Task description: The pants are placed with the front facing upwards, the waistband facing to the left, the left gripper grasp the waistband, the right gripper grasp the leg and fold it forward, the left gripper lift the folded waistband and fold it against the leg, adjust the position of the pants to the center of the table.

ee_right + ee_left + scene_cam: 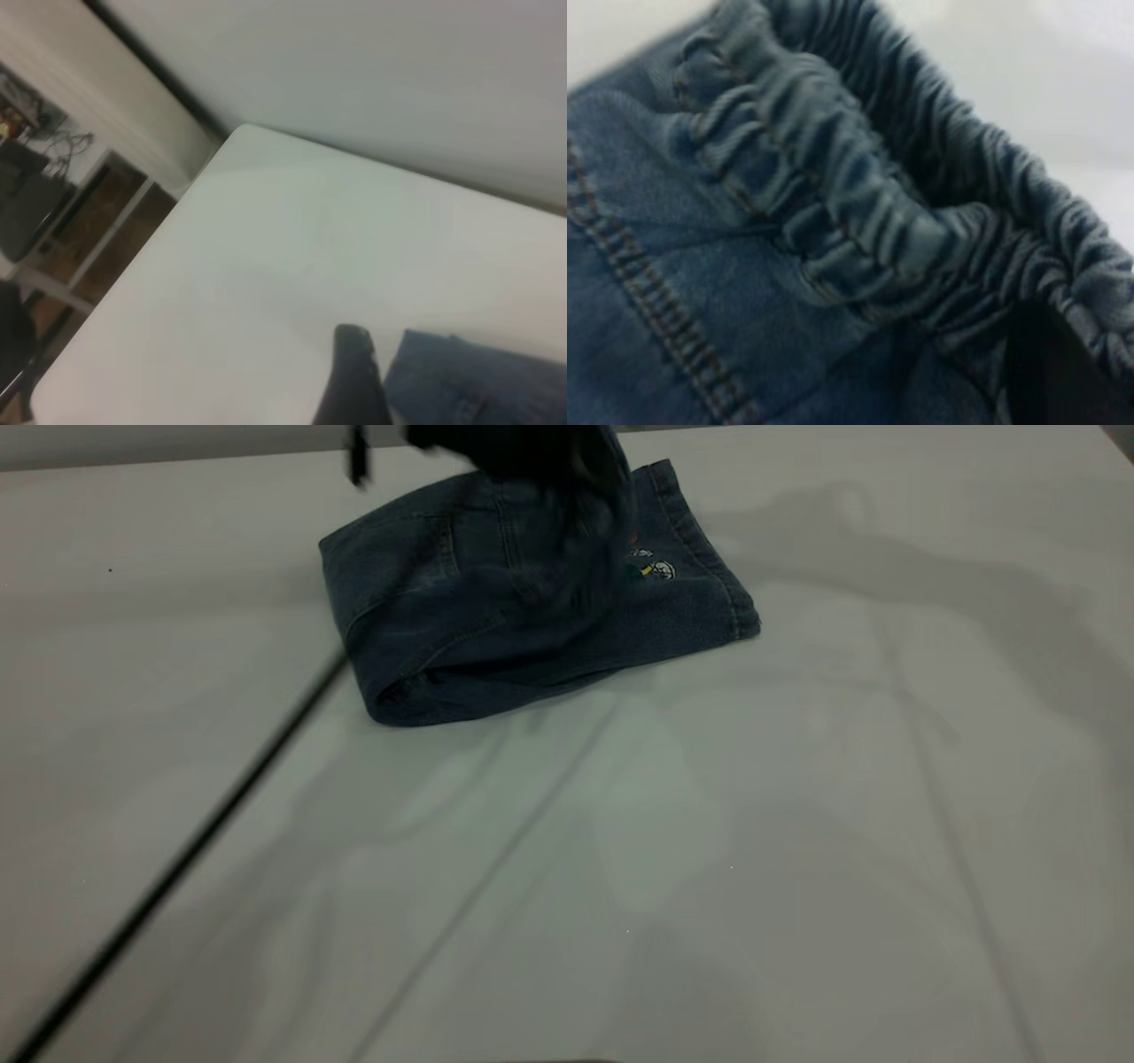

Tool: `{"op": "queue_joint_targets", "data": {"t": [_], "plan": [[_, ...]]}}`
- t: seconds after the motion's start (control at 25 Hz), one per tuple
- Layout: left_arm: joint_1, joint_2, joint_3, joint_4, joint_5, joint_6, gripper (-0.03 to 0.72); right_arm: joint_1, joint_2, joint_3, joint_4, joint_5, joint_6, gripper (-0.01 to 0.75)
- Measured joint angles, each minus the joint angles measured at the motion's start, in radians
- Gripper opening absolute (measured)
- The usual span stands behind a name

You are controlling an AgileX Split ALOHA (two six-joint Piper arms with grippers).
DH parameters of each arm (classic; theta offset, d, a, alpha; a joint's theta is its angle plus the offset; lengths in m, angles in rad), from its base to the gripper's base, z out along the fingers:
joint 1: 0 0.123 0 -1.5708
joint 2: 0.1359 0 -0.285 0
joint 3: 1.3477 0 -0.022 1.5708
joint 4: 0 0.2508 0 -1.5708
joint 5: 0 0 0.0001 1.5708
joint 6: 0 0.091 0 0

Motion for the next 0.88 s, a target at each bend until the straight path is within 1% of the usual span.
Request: {"op": "queue_joint_targets", "data": {"t": [0.04, 0.12, 0.24, 0.32, 0.44, 0.52, 0.64, 0.76, 0.88], "plan": [[-0.008, 0.031, -0.022, -0.001, -0.002, 0.011, 0.088, 0.000, 0.000, 0.000, 0.000, 0.013, 0.006, 0.466], [-0.013, 0.090, -0.057, -0.002, 0.013, 0.027, 0.141, 0.000, 0.000, 0.000, -0.008, 0.042, 0.017, 0.466], [-0.014, 0.125, -0.093, -0.003, 0.054, 0.038, 0.299, 0.000, 0.000, 0.000, -0.028, 0.094, 0.025, 0.466], [-0.013, 0.120, -0.102, -0.003, 0.078, 0.041, 0.425, 0.001, 0.000, 0.000, -0.057, 0.118, 0.042, 0.466], [0.000, 0.077, -0.102, 0.023, 0.116, 0.049, 0.558, 0.001, 0.000, 0.000, -0.120, 0.127, 0.067, 0.466], [0.021, 0.028, -0.102, 0.061, 0.121, 0.052, 0.584, 0.000, 0.000, 0.000, -0.155, 0.128, 0.080, 0.466], [0.071, -0.065, -0.102, 0.128, 0.149, 0.054, 0.582, 0.000, 0.000, 0.000, -0.192, 0.128, 0.089, 0.466], [0.156, -0.179, -0.102, 0.172, 0.207, 0.040, 0.570, 0.015, 0.000, 0.000, -0.234, 0.129, 0.097, 0.466], [0.248, -0.278, -0.102, 0.183, 0.274, 0.006, 0.568, 0.072, 0.004, 0.000, -0.314, 0.121, 0.138, 0.466]]}}
